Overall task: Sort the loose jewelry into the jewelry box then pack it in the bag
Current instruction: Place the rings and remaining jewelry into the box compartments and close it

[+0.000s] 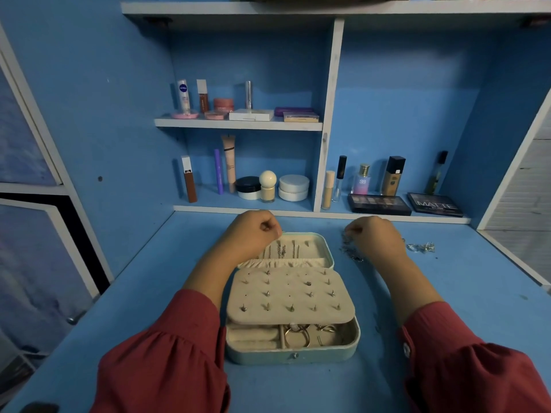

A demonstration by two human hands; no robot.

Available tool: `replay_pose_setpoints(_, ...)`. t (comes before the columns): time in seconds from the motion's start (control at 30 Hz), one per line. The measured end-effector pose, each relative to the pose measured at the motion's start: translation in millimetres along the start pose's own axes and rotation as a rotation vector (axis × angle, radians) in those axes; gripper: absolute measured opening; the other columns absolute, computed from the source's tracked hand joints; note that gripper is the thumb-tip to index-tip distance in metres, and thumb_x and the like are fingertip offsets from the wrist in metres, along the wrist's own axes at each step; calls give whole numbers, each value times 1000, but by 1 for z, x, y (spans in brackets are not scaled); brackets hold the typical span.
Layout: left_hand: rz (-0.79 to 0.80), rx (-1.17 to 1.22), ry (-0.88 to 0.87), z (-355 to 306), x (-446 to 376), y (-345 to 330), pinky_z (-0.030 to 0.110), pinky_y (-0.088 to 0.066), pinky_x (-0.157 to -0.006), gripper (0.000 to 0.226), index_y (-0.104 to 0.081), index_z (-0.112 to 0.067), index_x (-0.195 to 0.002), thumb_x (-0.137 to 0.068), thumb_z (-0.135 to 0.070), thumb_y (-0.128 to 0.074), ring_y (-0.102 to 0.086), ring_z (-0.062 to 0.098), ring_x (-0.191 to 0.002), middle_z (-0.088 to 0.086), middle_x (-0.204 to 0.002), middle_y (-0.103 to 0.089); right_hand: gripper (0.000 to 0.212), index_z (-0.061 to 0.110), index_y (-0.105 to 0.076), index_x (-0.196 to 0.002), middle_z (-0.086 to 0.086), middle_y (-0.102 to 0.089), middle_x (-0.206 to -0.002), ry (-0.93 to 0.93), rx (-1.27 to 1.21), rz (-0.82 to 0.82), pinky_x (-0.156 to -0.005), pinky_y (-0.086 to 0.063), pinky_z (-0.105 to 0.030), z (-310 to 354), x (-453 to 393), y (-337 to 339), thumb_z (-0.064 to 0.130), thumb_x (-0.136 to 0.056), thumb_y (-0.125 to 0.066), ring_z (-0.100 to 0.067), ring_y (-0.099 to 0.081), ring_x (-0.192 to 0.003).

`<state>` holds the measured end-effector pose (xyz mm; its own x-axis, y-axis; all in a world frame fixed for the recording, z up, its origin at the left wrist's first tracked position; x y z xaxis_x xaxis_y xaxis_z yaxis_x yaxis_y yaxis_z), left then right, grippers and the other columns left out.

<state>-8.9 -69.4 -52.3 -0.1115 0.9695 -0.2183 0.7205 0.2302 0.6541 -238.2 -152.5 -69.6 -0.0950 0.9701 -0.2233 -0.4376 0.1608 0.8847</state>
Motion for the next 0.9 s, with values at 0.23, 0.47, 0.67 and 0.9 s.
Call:
replay_pose_setpoints(0.23, -30, 46, 2, 2, -2, -1, 23, -50, -72, 7, -68, -19, -86, -89, -17, -63, -61, 7, -79, -5, -86, -68, 25, 21, -71, -106, -10, -65, -111, -6, 164, 6, -84, -42, -35, 5, 2, 4, 27, -96, -50, -31, -49, -111)
replay_pose_setpoints(0.47, -23, 53, 2, 1, -2, -4, 28, -52, -79, 7, -69, -18, -87, -88, -14, -63, -63, 12, -84, -2, -89, -70, 27, 19, -68, -115, -8, -58, -120, -13, 304, -21, -94, -39, -38, 4, -5, -7, 26, -96, -50, -30, -46, -116)
replay_pose_setpoints(0.67, -26, 66, -8, -1, -1, -3, 24, -50, -78, 8, -69, -17, -87, -88, -13, -63, -62, 11, -83, -3, -88, -69, 28, 12, -66, -105, -11, -64, -106, 23, 55, -82, -85, -43, -39, 9, -2, -7, 26, -97, -43, -31, -54, -101)
replay_pose_setpoints(0.9, -22, 175, -21, -8, 2, 0, 19, -49, -79, 8, -68, -17, -91, -89, -11, -64, -60, 5, -82, -9, -86, -66, 15, 10, -59, -87, -2, -69, -78, 103, -1092, 80, -55, -43, -15, 40, 18, 19, 13, -98, -50, -9, -59, -64)
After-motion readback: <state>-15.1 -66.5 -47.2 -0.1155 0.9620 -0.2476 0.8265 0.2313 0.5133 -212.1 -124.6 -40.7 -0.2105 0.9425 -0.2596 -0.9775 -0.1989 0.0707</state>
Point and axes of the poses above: each hand's wrist, its own x-axis away from the middle knuckle, its own y-axis out of the back of the hand, z = x × y, the point moved 1 cm from there along -x, towards the middle knuckle
